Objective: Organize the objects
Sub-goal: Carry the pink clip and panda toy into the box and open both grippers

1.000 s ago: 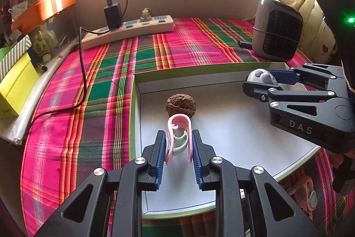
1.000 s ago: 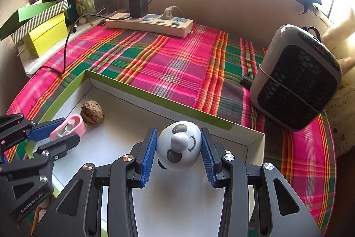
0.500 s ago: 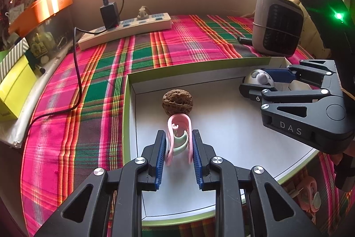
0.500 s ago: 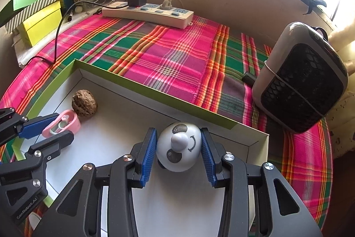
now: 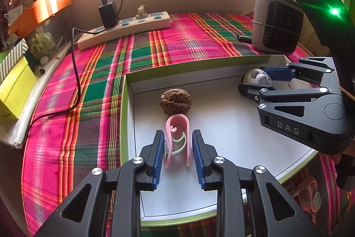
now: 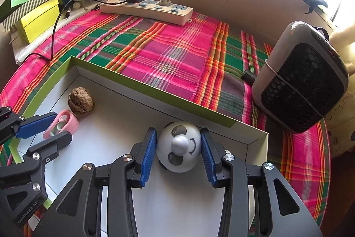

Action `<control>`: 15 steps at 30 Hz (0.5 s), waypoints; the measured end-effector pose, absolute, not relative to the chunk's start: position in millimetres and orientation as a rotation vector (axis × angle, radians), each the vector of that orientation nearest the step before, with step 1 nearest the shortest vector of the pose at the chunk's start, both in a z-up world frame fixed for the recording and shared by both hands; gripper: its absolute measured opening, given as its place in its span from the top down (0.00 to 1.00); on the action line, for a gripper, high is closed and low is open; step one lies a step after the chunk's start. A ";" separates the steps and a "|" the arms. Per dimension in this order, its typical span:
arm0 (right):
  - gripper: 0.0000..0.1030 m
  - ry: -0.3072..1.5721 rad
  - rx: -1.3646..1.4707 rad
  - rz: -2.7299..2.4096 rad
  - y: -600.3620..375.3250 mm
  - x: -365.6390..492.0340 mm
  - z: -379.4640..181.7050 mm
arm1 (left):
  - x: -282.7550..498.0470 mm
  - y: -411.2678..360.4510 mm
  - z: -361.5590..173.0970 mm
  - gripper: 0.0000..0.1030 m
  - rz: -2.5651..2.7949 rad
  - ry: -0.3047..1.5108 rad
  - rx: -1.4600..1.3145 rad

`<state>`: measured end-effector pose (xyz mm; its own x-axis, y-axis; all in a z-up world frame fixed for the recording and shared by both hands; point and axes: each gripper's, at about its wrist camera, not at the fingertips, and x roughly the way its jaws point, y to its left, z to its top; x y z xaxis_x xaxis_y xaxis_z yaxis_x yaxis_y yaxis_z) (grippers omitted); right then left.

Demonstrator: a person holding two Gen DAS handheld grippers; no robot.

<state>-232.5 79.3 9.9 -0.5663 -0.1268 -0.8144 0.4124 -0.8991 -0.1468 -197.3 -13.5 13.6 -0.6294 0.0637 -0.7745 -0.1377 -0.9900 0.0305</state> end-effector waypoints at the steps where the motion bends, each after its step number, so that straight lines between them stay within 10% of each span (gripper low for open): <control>1: 0.60 0.465 1.258 -2.493 79.3 -232.3 9.9 | -197.1 -13.2 13.4 0.75 2.735 0.132 -1.295; 15: 0.55 0.432 1.226 -2.535 84.3 -222.9 17.7 | -191.7 -10.9 15.2 0.62 2.718 0.108 -1.296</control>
